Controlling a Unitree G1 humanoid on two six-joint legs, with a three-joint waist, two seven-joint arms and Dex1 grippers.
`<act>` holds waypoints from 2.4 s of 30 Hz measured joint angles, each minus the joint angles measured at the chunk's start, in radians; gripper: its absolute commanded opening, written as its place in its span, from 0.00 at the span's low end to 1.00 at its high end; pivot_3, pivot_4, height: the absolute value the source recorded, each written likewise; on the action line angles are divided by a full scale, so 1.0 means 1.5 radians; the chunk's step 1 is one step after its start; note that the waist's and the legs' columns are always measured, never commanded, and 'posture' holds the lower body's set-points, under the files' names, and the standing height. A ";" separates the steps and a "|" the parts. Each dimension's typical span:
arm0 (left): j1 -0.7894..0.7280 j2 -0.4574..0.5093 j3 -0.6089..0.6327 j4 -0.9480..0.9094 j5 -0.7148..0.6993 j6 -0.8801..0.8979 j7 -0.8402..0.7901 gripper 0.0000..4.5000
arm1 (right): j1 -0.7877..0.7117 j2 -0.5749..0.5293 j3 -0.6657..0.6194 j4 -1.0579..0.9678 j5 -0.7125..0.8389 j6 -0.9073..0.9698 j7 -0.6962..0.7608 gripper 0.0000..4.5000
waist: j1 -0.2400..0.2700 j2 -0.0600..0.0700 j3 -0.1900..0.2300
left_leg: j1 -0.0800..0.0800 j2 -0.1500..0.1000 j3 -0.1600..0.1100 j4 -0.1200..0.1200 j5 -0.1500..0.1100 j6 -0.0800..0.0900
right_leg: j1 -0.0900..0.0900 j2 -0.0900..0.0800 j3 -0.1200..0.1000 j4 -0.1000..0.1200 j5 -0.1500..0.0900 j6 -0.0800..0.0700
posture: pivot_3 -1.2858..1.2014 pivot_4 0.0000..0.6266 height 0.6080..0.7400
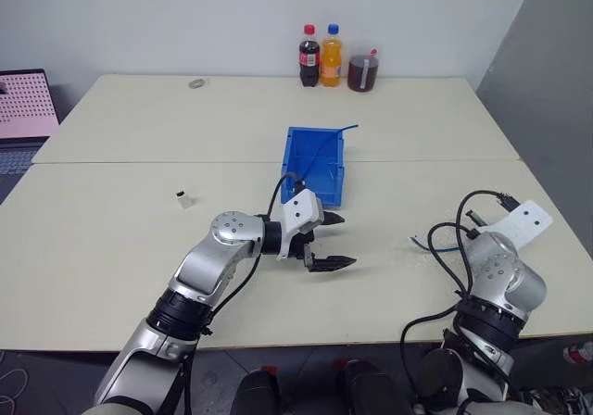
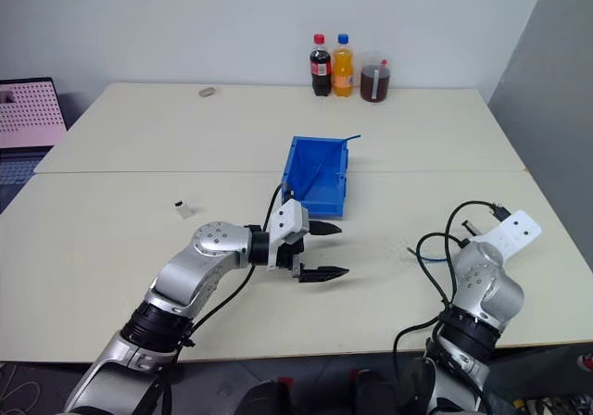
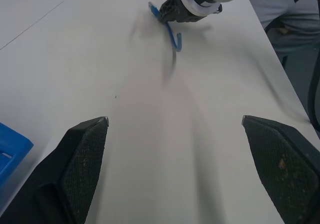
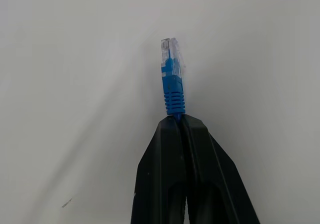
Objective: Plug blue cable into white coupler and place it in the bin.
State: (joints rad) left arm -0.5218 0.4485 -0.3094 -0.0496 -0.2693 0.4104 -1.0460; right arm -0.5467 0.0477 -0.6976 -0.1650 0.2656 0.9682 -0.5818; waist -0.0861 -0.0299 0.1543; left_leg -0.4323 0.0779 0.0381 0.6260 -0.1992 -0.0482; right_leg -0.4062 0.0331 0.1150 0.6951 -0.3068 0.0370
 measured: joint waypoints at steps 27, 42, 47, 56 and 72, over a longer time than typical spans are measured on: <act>0.123 0.084 0.102 -0.114 -0.099 0.075 -0.008 1.00 | 0.013 -0.652 0.530 -0.088 0.056 -0.161 0.877 0.00 | 0.002 0.006 0.006 | -0.001 0.001 0.000 -0.002 0.000 0.000 | 0.001 0.001 -0.001 -0.008 0.000 0.000 | 0.52 0.24 1.00; 0.211 0.216 0.185 -0.204 -0.162 0.098 -0.050 1.00 | 0.012 -0.555 0.732 0.024 -0.218 -0.602 0.985 0.00 | 0.015 0.004 0.007 | -0.001 0.001 0.000 0.000 0.000 0.000 | 0.001 0.000 -0.001 -0.007 0.000 0.000 | 0.52 0.24 1.00; 0.228 0.224 0.211 -0.222 -0.158 0.083 -0.030 1.00 | 0.001 -0.504 0.748 0.060 -0.247 -0.648 0.991 0.00 | 0.021 0.004 0.007 | -0.001 0.001 0.000 0.001 0.000 0.000 | 0.001 0.000 -0.001 -0.007 0.001 -0.001 | 0.52 0.24 1.00; 0.270 0.242 0.213 -0.229 -0.143 0.067 -0.019 1.00 | -0.014 -0.444 0.773 0.101 -0.279 -0.728 1.012 0.00 | 0.022 0.003 0.007 | -0.001 0.001 0.000 0.002 0.000 0.000 | 0.001 0.000 -0.002 -0.003 0.002 -0.003 | 0.52 0.24 1.00; 0.292 0.274 0.210 -0.160 -0.095 -0.028 -0.060 1.00 | -0.022 -0.392 0.778 0.136 -0.306 -0.731 1.039 0.05 | 0.022 0.003 0.007 | 0.000 0.001 0.000 0.002 0.000 0.000 | 0.000 0.000 -0.003 0.002 0.000 -0.005 | 0.52 0.24 1.00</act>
State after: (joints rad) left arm -0.0840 0.8601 0.0053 -0.2899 -0.4119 0.3690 -1.1354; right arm -0.5801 -0.5403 0.4691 0.0385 -0.1936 -0.1281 0.9763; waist -0.0532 -0.0250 0.1654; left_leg -0.4318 0.0796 0.0377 0.6295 -0.1991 -0.0484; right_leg -0.4058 0.0327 0.1101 0.6977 -0.3060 0.0290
